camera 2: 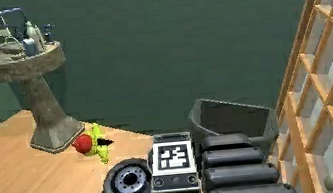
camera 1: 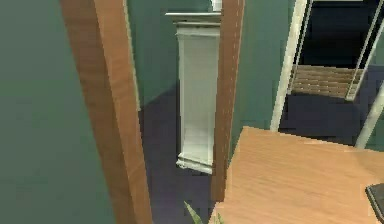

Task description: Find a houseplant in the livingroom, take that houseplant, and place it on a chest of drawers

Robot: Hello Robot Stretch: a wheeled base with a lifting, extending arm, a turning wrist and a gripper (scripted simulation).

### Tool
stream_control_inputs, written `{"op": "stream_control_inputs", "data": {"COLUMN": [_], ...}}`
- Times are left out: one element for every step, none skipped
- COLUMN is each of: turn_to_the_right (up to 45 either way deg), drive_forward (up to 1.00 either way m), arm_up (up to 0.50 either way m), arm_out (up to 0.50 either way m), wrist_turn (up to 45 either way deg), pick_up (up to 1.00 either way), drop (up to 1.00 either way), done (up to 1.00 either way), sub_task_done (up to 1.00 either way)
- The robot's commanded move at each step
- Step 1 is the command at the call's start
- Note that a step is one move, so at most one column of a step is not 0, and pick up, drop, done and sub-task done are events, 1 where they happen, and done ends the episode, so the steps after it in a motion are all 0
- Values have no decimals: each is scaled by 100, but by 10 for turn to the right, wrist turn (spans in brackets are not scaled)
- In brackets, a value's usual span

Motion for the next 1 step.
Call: {"op": "stream_control_inputs", "data": {"turn_to_the_right": [240], "drive_forward": [0], "arm_up": [0], "arm_out": [0], "wrist_turn": [0], "pick_up": [0], "drop": [0], "done": [0], "sub_task_done": [0]}}
